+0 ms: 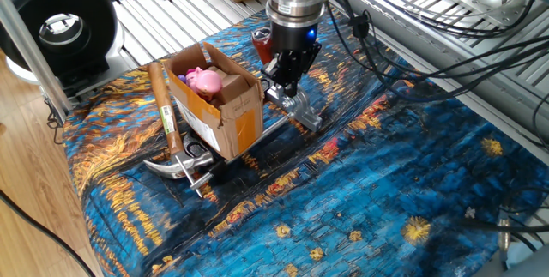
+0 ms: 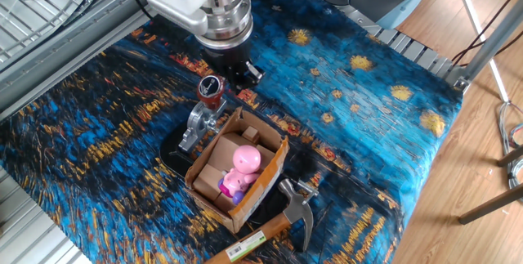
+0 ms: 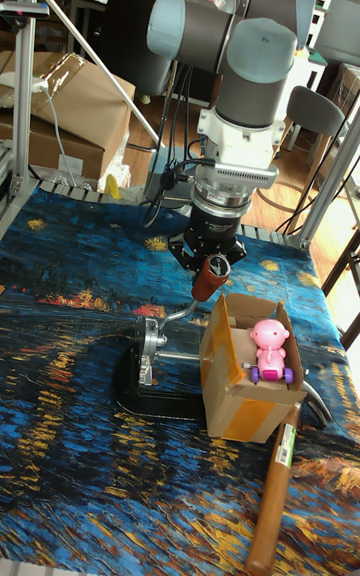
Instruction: Push down the lever
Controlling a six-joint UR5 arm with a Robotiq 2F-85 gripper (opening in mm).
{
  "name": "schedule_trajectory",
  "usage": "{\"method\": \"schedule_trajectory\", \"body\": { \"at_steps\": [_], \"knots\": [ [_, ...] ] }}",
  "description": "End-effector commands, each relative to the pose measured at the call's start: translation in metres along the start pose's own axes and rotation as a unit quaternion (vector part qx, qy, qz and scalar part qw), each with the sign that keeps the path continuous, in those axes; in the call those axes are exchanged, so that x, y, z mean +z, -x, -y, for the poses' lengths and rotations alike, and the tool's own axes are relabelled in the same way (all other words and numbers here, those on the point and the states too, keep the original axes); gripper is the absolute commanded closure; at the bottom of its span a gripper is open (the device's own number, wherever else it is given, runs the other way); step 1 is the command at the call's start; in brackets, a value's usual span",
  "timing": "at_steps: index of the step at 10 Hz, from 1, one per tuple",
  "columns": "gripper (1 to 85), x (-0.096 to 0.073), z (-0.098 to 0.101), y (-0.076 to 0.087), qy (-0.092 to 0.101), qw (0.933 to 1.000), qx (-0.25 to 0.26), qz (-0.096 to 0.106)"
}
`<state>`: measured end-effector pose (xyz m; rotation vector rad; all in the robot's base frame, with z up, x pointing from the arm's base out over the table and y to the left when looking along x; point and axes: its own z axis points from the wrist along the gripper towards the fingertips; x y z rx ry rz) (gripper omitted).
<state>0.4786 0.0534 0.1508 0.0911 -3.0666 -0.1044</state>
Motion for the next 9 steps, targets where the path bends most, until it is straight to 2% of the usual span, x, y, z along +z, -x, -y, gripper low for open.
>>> {"method": "schedule_trajectory", "body": {
  "at_steps": [1,2,4,7,9],
  "knots": [
    [84.0,-0.001,0.004,-0.002,-0.007,0.9999,0.006,-0.005],
    [84.0,-0.001,0.004,-0.004,-0.008,0.9999,0.004,-0.008],
    [84.0,-0.010,0.003,0.009,0.012,0.9997,-0.004,-0.021],
    [84.0,-0.011,0.010,0.017,0.008,0.9990,-0.012,-0.042],
    [84.0,-0.009,0.006,0.018,0.002,0.9983,-0.006,-0.058]
  ]
}}
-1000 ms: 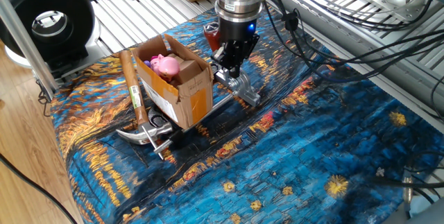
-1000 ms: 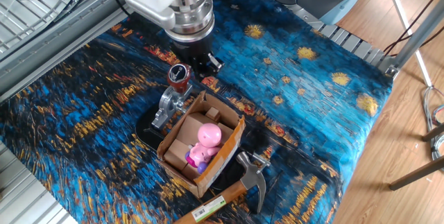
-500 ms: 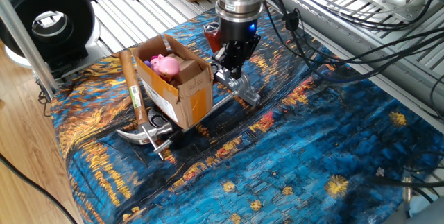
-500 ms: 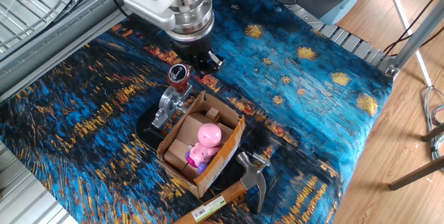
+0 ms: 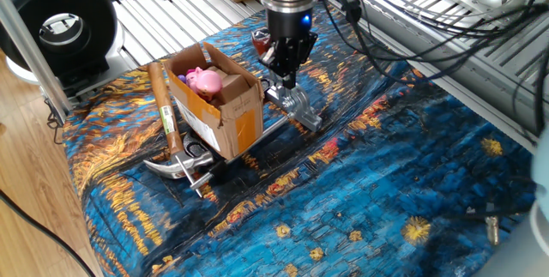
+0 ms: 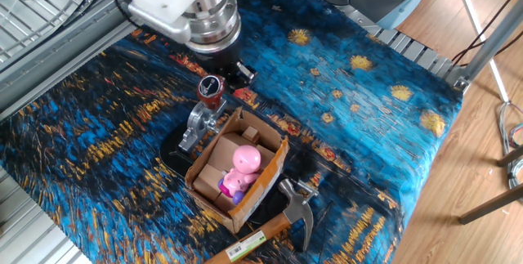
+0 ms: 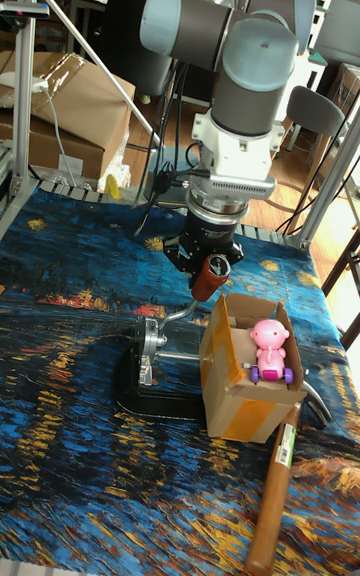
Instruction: Push down the lever
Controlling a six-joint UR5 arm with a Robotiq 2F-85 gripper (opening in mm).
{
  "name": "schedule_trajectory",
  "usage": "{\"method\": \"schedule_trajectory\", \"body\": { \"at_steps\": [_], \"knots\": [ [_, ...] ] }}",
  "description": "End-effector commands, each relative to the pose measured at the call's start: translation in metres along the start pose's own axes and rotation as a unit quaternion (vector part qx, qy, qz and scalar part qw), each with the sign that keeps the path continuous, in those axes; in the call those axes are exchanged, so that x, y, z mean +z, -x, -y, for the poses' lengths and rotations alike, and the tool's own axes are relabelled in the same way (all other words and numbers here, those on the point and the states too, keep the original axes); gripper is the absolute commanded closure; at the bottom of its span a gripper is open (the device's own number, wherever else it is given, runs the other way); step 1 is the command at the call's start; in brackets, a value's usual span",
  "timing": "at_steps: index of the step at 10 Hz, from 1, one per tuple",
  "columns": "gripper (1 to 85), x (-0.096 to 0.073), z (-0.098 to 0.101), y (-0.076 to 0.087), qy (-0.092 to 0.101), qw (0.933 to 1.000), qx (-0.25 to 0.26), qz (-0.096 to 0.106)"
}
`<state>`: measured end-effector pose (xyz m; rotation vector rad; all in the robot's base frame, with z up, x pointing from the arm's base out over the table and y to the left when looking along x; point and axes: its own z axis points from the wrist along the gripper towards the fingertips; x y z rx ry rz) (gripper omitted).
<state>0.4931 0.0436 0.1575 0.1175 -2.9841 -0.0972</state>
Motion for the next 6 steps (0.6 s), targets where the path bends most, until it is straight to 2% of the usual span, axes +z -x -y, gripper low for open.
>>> {"method": "schedule_trajectory", "body": {
  "at_steps": [1,3,6],
  "knots": [
    [84.0,-0.0019,-0.0062,0.0071,0.001,0.9998,0.004,-0.017],
    [84.0,-0.0010,-0.0076,0.0121,-0.008,0.9997,0.008,-0.020],
    [84.0,0.0041,-0.0056,0.0163,-0.011,0.9996,0.011,-0.022]
  ]
}}
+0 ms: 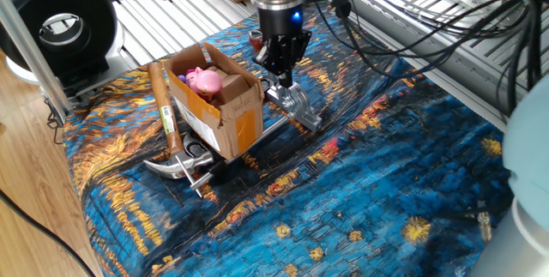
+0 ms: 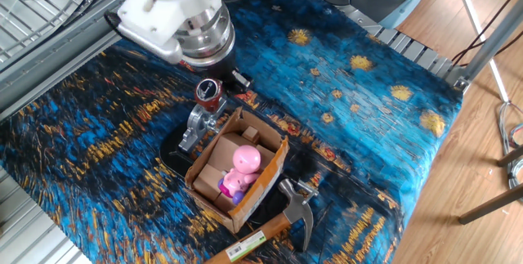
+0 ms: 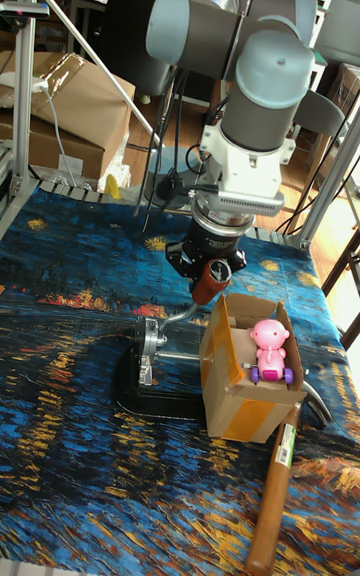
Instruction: Push down the lever
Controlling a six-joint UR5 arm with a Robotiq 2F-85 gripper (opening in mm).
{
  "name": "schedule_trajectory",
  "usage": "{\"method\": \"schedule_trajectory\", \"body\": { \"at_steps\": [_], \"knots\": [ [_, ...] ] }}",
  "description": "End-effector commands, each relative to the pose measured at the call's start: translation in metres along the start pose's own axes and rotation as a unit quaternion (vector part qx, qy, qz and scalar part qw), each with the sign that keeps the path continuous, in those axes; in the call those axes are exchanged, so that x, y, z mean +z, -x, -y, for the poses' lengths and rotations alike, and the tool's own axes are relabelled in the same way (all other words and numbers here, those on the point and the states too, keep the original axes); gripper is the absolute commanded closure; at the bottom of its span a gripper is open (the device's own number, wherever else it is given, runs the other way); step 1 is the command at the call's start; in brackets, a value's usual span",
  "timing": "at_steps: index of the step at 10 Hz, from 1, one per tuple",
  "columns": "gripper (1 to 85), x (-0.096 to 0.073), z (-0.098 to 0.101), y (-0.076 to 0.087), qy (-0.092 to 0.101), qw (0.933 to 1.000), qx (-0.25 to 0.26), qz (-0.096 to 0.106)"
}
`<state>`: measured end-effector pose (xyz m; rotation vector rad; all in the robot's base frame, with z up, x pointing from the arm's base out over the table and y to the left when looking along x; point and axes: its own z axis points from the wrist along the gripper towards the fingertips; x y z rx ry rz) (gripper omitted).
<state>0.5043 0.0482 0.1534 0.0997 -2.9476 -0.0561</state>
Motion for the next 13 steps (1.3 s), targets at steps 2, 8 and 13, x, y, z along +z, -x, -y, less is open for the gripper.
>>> {"method": "schedule_trajectory", "body": {
  "at_steps": [2,8,13],
  "knots": [
    [84.0,0.008,0.000,0.012,-0.003,1.0000,0.006,-0.003],
    [84.0,0.016,-0.002,0.026,-0.019,0.9997,0.016,-0.008],
    [84.0,-0.008,0.003,-0.013,-0.005,0.9997,0.009,-0.022]
  ]
}}
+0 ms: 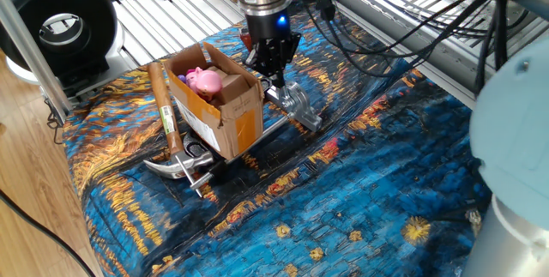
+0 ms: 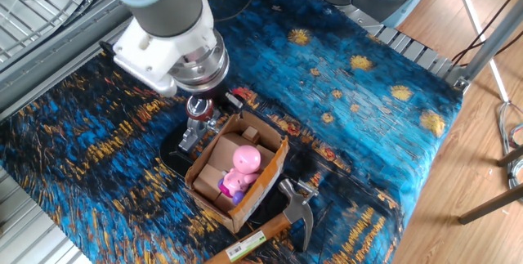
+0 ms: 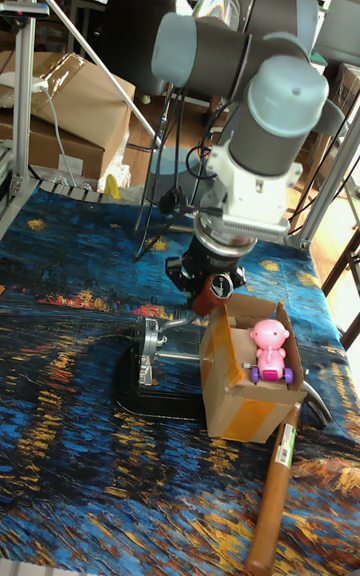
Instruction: Push down the lever
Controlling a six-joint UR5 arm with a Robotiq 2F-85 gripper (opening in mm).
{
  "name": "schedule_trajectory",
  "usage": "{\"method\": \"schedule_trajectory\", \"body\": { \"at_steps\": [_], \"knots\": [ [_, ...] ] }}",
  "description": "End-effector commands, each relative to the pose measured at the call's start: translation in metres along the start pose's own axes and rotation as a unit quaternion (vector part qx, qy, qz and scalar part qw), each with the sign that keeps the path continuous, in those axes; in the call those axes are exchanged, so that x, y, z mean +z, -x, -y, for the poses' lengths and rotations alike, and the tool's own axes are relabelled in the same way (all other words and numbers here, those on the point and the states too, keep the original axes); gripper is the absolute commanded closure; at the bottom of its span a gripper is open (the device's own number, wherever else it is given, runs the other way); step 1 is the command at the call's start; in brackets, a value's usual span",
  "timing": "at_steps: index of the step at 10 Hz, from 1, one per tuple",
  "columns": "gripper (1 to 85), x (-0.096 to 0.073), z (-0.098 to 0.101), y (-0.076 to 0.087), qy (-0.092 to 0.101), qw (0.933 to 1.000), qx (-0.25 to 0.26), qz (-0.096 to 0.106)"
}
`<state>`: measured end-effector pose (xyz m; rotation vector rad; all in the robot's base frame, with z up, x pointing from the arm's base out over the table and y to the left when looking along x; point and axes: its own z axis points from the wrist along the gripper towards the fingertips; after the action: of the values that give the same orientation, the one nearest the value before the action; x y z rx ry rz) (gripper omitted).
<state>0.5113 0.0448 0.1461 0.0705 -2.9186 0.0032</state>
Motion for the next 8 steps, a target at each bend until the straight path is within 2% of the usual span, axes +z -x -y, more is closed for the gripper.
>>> {"method": "schedule_trajectory", "body": {
  "at_steps": [1,3,4,6,8],
  "knots": [
    [84.0,-0.020,0.004,-0.037,0.005,0.9999,-0.004,-0.013],
    [84.0,-0.033,0.001,-0.060,0.007,0.9998,0.000,-0.019],
    [84.0,-0.037,-0.008,-0.050,0.019,0.9998,0.009,0.006],
    [84.0,-0.039,-0.010,-0.024,0.016,0.9990,0.005,0.042],
    [84.0,-0.041,-0.012,-0.006,0.018,0.9973,0.000,0.072]
  ]
}}
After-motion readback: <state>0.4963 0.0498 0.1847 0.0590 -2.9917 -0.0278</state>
